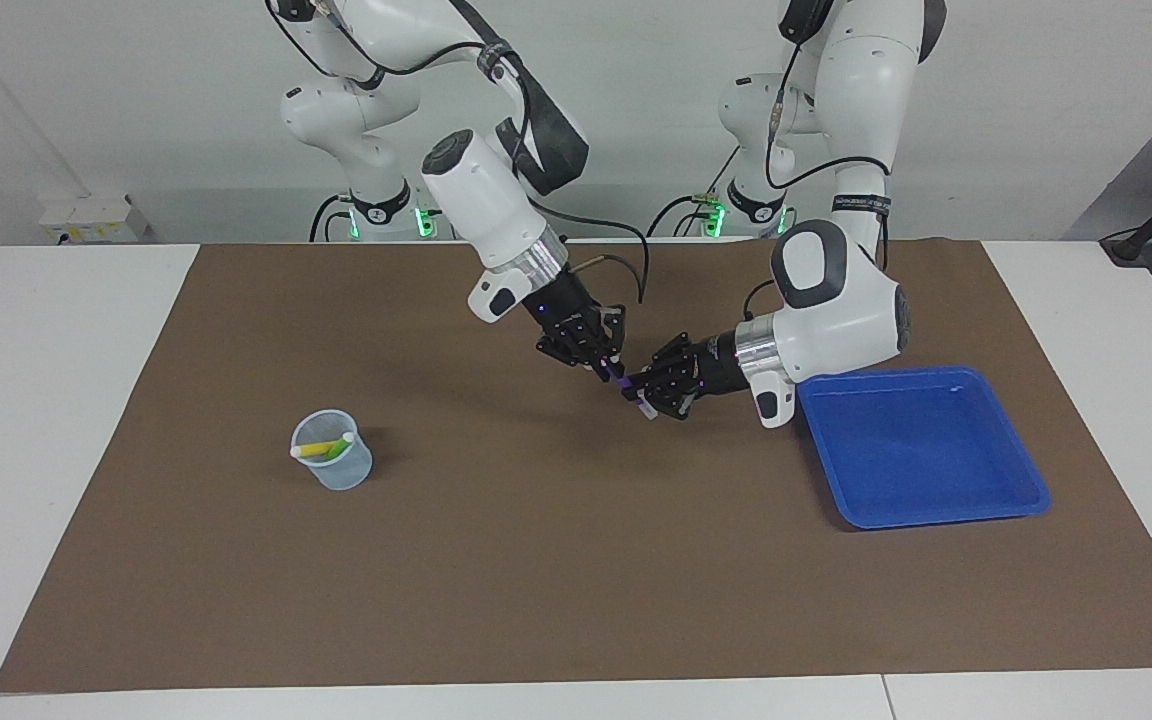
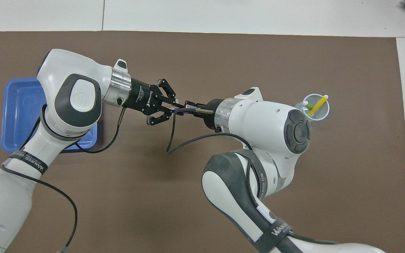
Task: Transfer and insert pens with both arms
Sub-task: 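Grasp the purple pen with the right gripper and open the left gripper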
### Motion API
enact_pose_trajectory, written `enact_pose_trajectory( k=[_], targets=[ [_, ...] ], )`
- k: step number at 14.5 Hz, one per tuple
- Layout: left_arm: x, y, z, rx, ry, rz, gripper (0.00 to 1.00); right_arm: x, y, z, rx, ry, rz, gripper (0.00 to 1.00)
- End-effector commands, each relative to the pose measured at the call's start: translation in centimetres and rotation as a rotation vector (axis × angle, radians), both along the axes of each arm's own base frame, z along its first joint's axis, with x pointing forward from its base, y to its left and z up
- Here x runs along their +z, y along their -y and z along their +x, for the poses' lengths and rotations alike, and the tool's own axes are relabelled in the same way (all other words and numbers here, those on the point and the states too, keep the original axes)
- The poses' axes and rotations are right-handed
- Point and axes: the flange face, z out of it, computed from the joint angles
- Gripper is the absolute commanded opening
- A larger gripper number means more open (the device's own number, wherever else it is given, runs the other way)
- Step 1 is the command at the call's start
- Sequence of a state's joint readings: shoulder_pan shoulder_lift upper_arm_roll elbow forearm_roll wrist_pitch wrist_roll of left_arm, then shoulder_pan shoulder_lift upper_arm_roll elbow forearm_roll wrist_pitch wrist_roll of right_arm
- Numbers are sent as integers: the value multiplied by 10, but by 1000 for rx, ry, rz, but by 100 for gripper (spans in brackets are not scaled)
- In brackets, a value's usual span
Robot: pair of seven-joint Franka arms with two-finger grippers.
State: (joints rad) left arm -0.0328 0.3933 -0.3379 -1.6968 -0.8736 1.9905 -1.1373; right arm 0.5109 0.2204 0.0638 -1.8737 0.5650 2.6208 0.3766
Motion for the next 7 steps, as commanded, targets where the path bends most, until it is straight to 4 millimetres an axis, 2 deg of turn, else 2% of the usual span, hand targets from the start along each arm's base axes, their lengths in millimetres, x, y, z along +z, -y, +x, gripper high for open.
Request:
enact_pose_trajectory(
  k=[1, 2, 3, 4, 5, 7],
  targets=[
    [6, 3, -10, 4, -15, -2, 0, 2, 3, 7, 9, 16, 8, 0],
    [6, 2, -9, 5, -8, 0, 0, 2, 3, 7, 9, 16, 8, 0],
    [5, 5, -9, -1, 9, 10, 17, 2, 4, 7, 8, 18, 8, 0],
    [7, 18, -14, -19, 21, 12, 80, 2, 5, 8, 6, 18, 8, 0],
    [13, 23, -15, -10, 45, 18, 100, 2, 6, 9, 5, 14, 8, 0],
    [25, 24, -19, -12, 81, 34, 100, 2, 13, 13, 3, 17, -4, 0]
  ],
)
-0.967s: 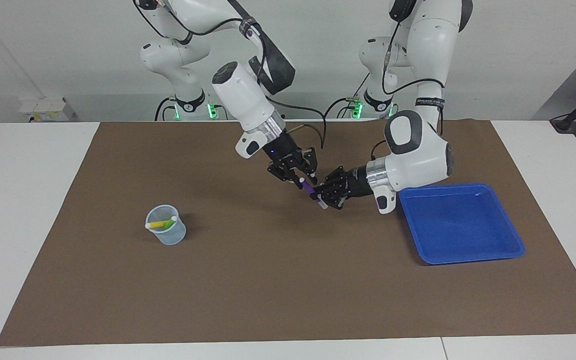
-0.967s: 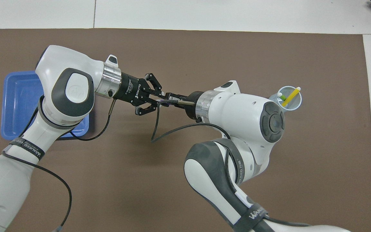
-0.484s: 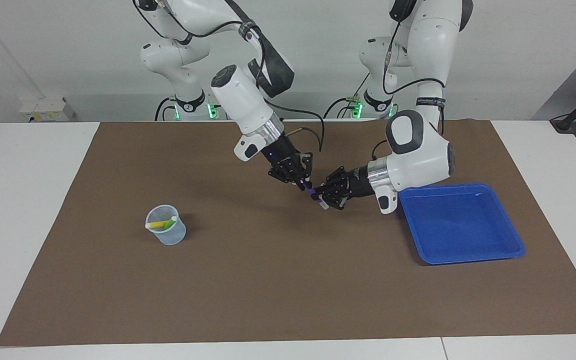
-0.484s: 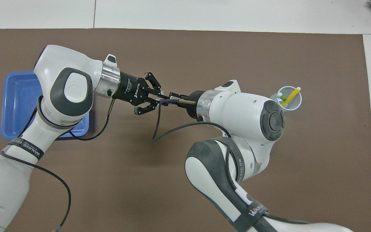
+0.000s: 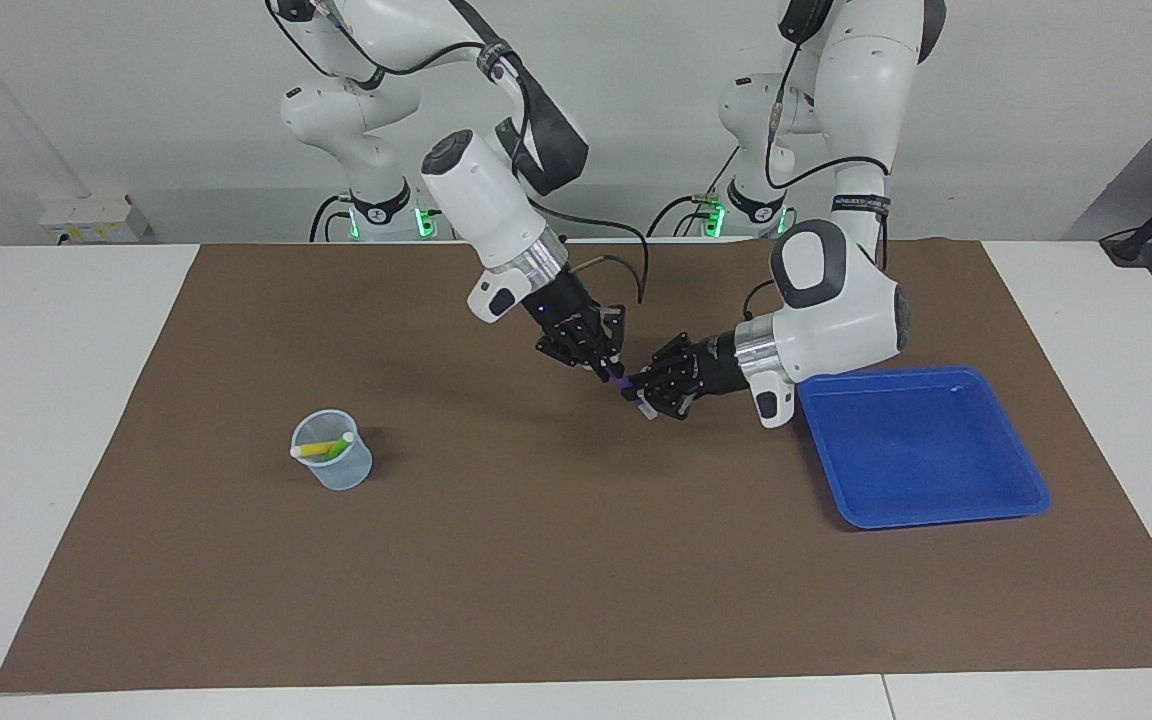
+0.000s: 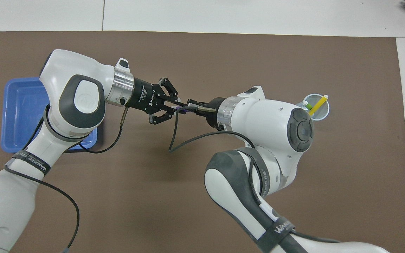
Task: Transfer and insert pens with both arms
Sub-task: 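Insert the purple pen into the white cup with the right gripper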
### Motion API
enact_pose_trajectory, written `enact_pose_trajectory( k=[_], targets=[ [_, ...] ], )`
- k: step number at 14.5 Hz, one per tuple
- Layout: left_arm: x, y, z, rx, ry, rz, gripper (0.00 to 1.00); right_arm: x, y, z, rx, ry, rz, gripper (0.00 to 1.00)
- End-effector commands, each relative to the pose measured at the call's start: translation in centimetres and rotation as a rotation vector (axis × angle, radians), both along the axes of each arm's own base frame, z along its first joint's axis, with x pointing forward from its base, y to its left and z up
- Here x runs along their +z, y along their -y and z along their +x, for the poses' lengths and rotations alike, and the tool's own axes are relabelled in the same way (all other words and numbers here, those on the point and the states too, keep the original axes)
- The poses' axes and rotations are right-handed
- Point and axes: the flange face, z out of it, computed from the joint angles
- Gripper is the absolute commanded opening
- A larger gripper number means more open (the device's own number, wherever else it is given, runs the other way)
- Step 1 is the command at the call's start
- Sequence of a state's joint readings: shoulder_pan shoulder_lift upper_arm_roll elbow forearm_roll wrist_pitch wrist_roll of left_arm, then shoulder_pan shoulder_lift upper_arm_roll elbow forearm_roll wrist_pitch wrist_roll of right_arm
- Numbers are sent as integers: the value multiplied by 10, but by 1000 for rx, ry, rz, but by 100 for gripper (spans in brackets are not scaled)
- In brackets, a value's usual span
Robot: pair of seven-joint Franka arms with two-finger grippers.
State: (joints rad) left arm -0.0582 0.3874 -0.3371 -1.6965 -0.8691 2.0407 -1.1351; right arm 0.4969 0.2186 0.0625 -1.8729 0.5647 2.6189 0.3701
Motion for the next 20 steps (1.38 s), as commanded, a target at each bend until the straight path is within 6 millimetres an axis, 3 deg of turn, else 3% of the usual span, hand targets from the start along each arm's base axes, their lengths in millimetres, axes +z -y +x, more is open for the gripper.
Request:
enact_pose_trajectory(
  k=[1, 4, 8, 11, 13, 16, 18, 20],
  targets=[
    [20, 7, -15, -25, 50, 44, 100, 4, 10, 12, 13, 13, -9, 0],
    [23, 7, -16, -88, 112, 136, 100, 16, 29, 26, 67, 19, -105, 0],
    [32, -20, -10, -215, 223, 299, 100, 31, 56, 41, 103, -3, -196, 0],
    [35, -40, -5, -314, 310, 360, 100, 36, 97, 52, 211, 19, -363, 0],
    [41, -43, -5, -359, 350, 391, 100, 39, 135, 60, 256, 9, -419, 0],
    [49, -60, -3, -581, 506, 471, 100, 39, 205, 69, 350, -7, -468, 0],
    [51, -71, 1, -639, 546, 496, 100, 40, 252, 70, 403, -14, -490, 0],
    [53, -75, 3, -745, 605, 543, 100, 48, 286, 66, 438, -24, -502, 0]
  ],
)
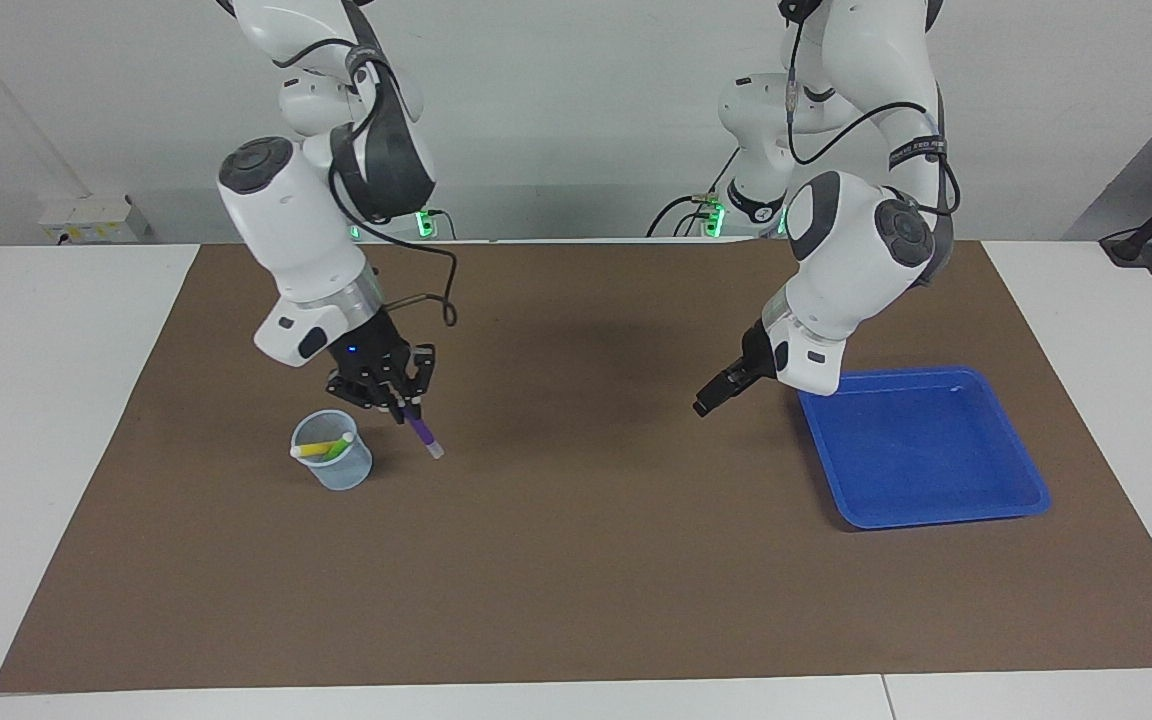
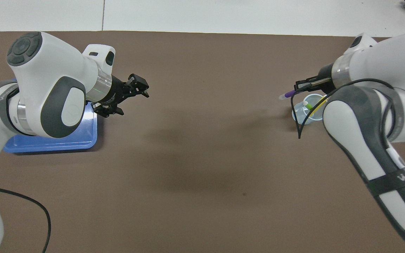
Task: Transfer and insert pens with both arms
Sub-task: 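Insert the purple pen into the white cup with the right gripper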
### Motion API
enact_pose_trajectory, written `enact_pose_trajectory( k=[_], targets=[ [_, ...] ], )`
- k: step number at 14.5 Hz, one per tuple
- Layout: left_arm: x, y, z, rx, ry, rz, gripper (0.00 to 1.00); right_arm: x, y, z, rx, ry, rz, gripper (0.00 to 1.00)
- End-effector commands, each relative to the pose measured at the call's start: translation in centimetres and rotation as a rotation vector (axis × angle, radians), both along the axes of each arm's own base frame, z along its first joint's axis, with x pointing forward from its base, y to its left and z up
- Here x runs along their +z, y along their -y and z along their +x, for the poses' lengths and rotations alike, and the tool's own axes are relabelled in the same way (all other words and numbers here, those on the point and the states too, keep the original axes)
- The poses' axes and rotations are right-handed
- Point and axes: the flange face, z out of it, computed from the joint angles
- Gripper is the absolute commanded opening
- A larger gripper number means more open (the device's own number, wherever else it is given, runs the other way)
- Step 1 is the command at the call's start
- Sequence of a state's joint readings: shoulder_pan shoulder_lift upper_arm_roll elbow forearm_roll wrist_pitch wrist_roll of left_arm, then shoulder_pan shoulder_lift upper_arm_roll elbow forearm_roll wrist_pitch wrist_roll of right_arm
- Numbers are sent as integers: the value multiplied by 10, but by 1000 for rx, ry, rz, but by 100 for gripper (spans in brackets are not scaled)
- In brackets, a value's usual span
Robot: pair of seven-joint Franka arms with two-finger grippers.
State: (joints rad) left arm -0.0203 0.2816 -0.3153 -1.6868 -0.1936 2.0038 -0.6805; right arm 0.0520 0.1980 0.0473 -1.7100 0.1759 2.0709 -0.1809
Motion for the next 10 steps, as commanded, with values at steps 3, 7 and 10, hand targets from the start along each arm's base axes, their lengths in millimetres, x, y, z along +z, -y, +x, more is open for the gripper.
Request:
enact_pose_trajectory(
  k=[3, 7, 10],
  targets=[
    [15, -24, 4, -373, 141, 186, 100, 13, 61, -11, 67, -22, -58, 0],
    [18, -60, 15, -535, 185, 196, 100, 11, 70, -13, 71, -20, -102, 0],
    [19, -77, 19, -535, 189, 200, 100, 5, 71, -12, 67, -12, -117, 0]
  ],
)
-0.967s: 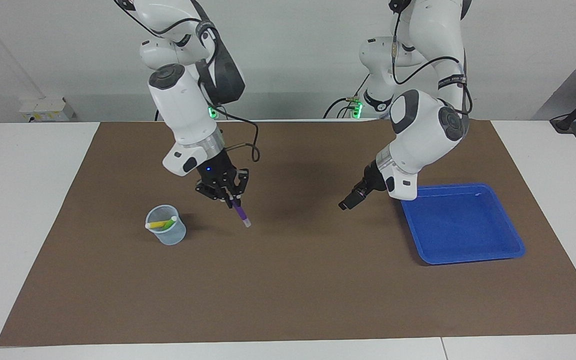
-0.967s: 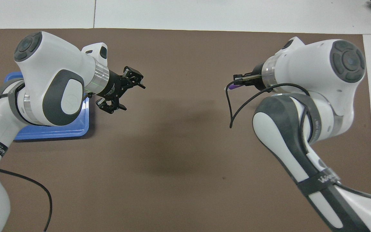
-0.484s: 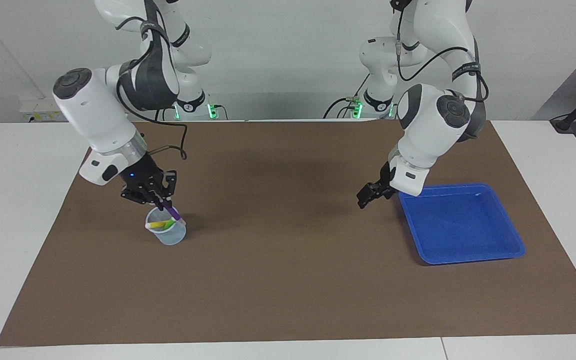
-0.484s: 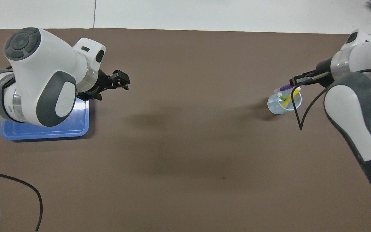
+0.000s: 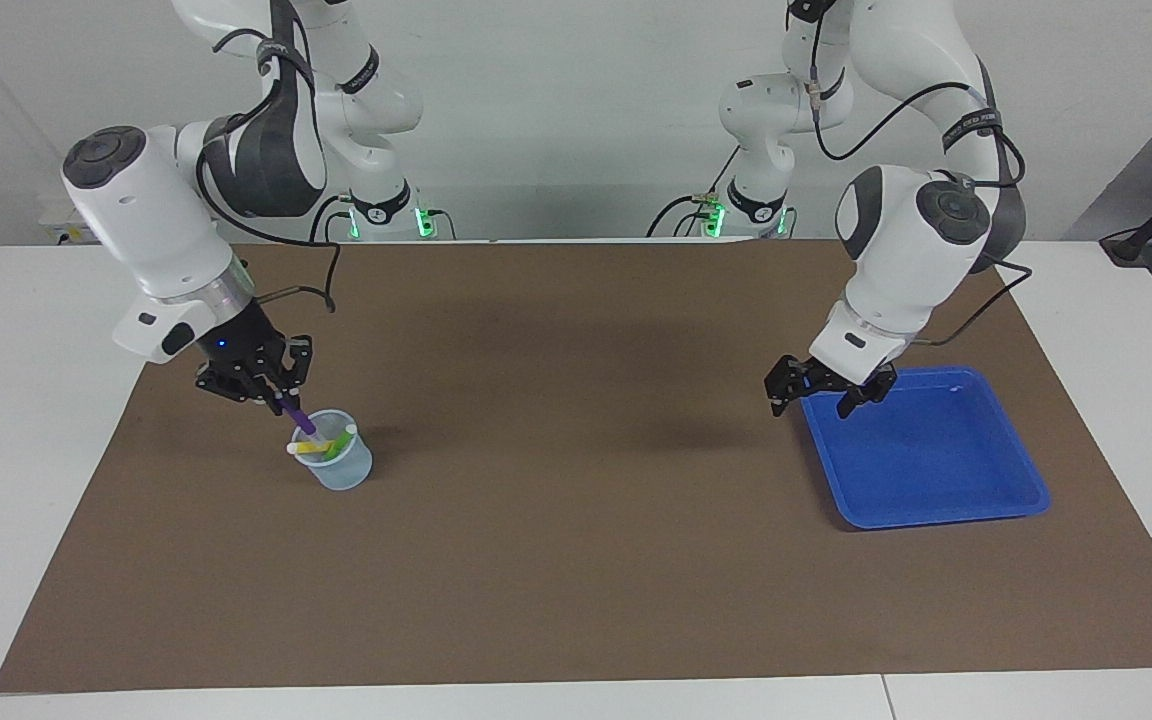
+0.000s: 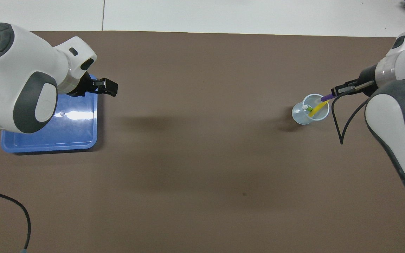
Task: Transfer and insert pens with both arms
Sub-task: 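Insert the purple pen into the white cup with the right gripper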
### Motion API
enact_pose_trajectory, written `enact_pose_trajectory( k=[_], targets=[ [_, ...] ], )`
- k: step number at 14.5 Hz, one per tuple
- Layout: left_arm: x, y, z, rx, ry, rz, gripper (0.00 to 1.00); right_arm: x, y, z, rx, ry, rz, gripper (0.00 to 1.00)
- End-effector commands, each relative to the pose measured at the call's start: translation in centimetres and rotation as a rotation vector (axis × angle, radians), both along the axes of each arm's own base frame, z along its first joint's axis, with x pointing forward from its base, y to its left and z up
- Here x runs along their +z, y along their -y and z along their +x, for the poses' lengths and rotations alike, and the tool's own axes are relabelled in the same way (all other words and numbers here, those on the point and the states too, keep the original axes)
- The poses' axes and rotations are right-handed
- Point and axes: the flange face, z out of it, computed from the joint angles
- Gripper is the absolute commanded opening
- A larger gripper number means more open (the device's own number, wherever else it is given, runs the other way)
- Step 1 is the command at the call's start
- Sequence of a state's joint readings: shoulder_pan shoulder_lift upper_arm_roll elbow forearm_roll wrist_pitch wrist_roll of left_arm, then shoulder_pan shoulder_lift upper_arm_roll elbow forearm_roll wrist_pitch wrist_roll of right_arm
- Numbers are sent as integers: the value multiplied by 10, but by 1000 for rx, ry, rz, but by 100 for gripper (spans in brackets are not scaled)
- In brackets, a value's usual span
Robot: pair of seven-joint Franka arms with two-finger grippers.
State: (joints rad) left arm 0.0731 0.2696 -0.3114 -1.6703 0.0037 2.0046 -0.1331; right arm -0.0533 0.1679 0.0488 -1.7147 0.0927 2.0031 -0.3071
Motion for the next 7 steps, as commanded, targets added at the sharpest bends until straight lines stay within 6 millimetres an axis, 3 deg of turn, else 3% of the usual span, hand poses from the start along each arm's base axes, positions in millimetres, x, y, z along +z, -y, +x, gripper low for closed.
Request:
enact_pose_trajectory(
  k=[1, 5, 7],
  targets=[
    [7, -6, -2, -17, 14, 22, 100, -13, 2, -5, 11, 12, -21, 0],
    [7, -7, -2, -14, 14, 23, 100, -26, 0, -5, 8, 25, -22, 0],
    [12, -20, -2, 3, 11, 27, 100, -31, 0, -3, 3, 33, -21, 0]
  ],
)
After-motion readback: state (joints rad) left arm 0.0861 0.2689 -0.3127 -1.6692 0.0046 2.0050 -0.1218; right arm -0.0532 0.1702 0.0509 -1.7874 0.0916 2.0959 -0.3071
